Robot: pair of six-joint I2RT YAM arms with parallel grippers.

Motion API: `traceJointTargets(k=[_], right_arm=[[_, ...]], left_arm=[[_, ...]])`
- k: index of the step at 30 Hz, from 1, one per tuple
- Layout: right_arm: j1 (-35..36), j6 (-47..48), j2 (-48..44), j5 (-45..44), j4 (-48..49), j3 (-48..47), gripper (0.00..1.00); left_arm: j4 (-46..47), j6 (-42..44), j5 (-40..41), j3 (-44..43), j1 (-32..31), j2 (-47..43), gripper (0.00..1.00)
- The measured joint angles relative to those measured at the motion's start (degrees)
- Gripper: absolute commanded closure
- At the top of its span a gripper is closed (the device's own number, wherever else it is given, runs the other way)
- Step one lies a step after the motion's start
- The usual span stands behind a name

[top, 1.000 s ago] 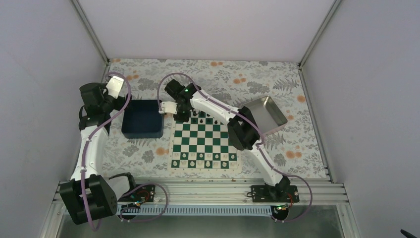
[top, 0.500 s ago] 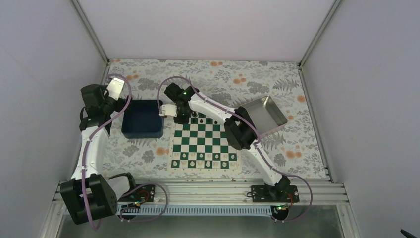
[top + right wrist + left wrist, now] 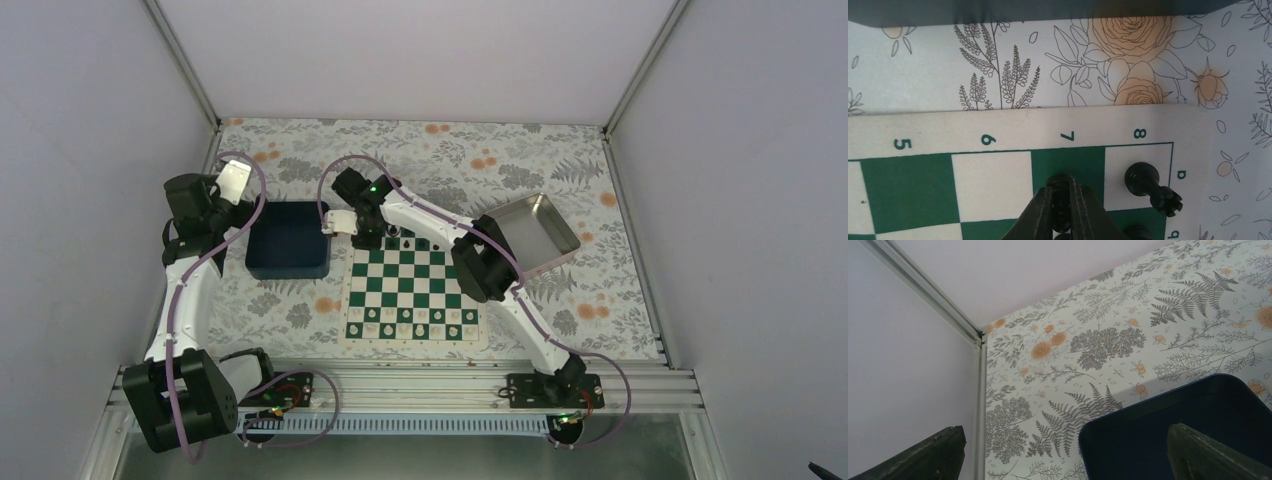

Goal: Set up the chess pieces on the board
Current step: Place the chess piece on the chessboard, then reset both arms

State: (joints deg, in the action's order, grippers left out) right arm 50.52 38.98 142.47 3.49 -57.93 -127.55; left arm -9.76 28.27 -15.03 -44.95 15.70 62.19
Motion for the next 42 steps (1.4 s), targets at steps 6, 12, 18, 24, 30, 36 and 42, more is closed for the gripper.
traceJointTargets(k=[6, 12, 18, 24, 30, 36, 42], right_arm=[[-0.09, -0.04, 0.04, -0.37, 0.35, 0.0, 0.9], [-0.09, -0.04, 0.26, -0.79, 0.48, 0.07, 0.88], [-0.09, -0.04, 0.26, -0.81, 0.57, 0.83, 0.81], [-0.35, -0.11, 0.24, -0.81, 1.77, 1.77, 0.78], [-0.37, -0.2, -0.33, -0.81, 2.1, 1.86, 0.74], [-0.35, -0.7, -6.21, -0.74, 1.7, 2.14, 0.52], [-0.83, -1.09, -23.23, -1.86, 2.14, 6.62, 0.0]], left_arm=[[0.33, 0.0, -0.02, 0.28, 0.11, 0.0, 0.0], [0.39, 0.0, -0.07, 0.28, 0.33, 0.0, 0.0], [0.42, 0.0, -0.09, 0.28, 0.33, 0.0, 0.0], [0.44, -0.02, -0.09, 0.28, 0.55, 0.0, 0.0], [0.42, -0.02, -0.09, 0.28, 0.7, -0.04, 0.0], [0.22, -0.02, -0.09, 0.28, 0.7, -0.57, 0.0], [-0.66, -0.07, -0.11, -0.11, 0.96, -0.57, 0.0]])
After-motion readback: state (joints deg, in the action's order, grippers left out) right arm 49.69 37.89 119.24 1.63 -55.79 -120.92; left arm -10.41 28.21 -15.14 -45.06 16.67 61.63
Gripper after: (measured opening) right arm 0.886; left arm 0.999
